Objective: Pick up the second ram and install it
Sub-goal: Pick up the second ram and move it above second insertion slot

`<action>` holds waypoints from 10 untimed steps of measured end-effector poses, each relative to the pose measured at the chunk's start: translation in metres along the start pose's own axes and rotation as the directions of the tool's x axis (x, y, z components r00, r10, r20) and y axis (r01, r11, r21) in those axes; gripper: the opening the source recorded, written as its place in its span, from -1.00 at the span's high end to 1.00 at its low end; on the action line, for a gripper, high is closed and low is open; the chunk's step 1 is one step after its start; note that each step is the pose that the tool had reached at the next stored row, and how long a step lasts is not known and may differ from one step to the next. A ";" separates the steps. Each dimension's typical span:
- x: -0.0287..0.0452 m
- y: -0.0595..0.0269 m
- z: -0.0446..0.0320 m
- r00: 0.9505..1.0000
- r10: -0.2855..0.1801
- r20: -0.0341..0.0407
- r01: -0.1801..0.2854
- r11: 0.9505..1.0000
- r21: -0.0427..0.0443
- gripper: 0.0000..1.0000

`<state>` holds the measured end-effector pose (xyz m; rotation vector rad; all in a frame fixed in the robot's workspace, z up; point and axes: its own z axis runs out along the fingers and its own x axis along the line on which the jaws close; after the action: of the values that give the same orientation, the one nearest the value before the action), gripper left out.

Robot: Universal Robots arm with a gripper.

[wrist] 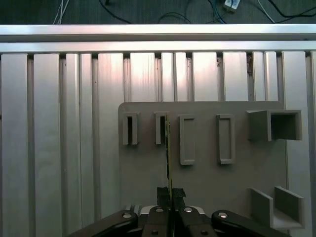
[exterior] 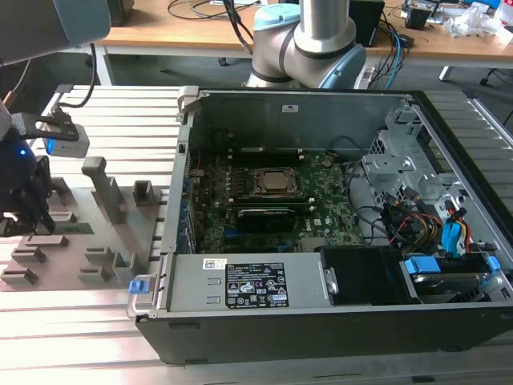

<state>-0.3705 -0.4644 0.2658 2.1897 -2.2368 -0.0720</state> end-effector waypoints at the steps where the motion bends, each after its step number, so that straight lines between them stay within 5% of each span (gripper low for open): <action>1: -0.0001 0.0000 -0.0015 1.000 0.000 0.000 0.000 1.000 0.000 0.73; 10: -0.0011 0.0008 -0.0203 1.000 0.000 0.000 0.000 1.000 0.000 0.73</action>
<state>-0.3705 -0.4639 0.2862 2.1896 -2.2368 -0.0720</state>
